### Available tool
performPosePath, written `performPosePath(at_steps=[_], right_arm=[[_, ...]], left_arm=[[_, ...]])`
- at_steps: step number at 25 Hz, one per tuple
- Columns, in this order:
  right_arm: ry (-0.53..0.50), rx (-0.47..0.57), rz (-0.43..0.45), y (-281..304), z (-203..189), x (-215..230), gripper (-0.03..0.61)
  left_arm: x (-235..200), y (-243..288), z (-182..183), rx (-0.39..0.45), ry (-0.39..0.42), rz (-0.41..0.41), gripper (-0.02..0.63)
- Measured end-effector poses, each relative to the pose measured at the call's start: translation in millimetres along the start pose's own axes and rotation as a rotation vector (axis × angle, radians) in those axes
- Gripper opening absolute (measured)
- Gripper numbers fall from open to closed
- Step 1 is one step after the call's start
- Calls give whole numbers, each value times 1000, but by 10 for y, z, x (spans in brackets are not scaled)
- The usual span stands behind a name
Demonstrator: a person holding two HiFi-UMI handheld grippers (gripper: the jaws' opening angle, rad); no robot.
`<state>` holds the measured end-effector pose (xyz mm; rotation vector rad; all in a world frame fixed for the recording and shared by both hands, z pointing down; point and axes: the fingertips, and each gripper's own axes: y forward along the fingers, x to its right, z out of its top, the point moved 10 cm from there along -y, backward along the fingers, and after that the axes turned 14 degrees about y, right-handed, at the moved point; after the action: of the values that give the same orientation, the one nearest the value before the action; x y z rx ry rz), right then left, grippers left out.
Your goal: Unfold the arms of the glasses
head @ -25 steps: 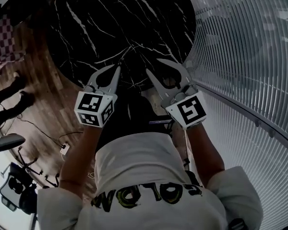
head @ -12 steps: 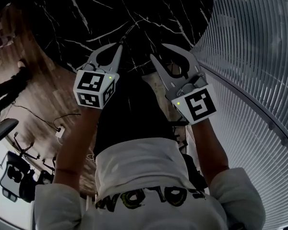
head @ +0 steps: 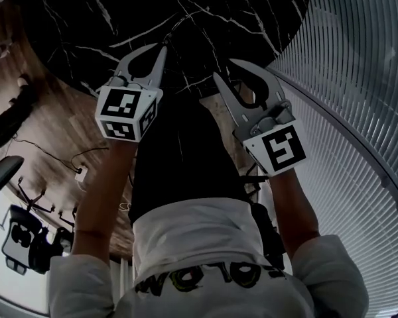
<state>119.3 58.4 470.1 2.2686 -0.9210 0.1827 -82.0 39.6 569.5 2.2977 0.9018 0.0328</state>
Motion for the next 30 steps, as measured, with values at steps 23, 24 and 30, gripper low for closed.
performPosePath(at_steps=[23,24,30], right_arm=[[-40,95,-2,-271,293,-111,80],[-44,107,-4,-306,381,-138,80],[-61,197,32,-644,911,-507,80]], left_arm=[[49,-323,304,31,104,84,87],[78,-425,409,47,104,88,87],[463,-1140,942,143,65,69,86]])
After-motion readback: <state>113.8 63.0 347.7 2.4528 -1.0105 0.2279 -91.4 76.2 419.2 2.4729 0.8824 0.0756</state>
